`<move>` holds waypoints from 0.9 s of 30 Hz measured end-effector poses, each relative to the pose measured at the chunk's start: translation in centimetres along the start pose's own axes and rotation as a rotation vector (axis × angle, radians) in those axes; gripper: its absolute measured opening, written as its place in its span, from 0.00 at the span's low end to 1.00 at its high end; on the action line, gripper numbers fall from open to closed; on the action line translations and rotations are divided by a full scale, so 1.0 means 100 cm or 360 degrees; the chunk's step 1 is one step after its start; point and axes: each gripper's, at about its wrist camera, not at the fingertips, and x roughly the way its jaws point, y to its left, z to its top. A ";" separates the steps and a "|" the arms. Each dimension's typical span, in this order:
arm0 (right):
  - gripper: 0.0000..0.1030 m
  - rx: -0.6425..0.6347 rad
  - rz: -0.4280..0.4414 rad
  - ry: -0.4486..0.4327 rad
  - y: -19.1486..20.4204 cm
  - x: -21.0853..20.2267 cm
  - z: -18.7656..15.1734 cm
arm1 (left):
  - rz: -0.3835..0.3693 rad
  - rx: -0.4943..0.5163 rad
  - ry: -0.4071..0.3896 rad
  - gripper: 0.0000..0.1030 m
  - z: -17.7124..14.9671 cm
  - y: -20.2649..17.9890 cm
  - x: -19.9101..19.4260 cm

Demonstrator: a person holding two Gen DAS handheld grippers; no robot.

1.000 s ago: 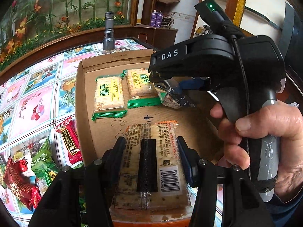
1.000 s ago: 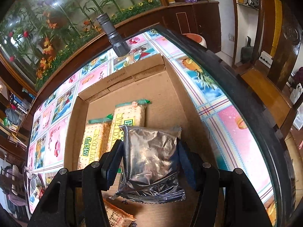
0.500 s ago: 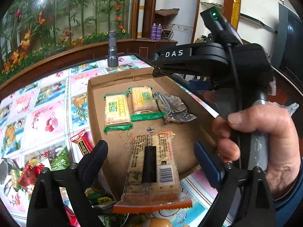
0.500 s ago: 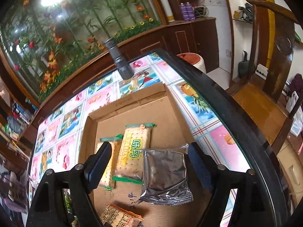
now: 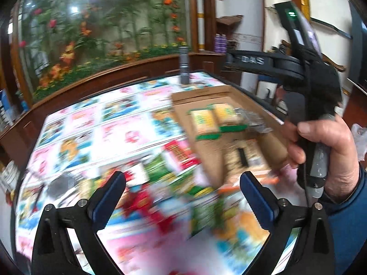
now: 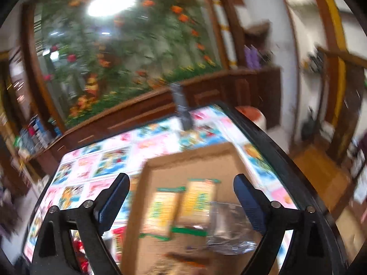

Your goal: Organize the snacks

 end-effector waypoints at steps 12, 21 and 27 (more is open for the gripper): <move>0.98 -0.0359 0.0352 0.0053 0.120 -0.050 -0.096 | 0.0334 -0.0299 0.0149 1.00 -0.066 0.121 -0.015; 0.98 -0.0601 0.0316 0.0196 0.146 -0.037 -0.137 | 0.0518 -0.0311 0.0243 1.00 -0.071 0.128 -0.005; 0.98 -0.0591 0.0334 0.0268 0.144 -0.031 -0.142 | 0.0510 -0.0310 0.0254 1.00 -0.071 0.128 -0.005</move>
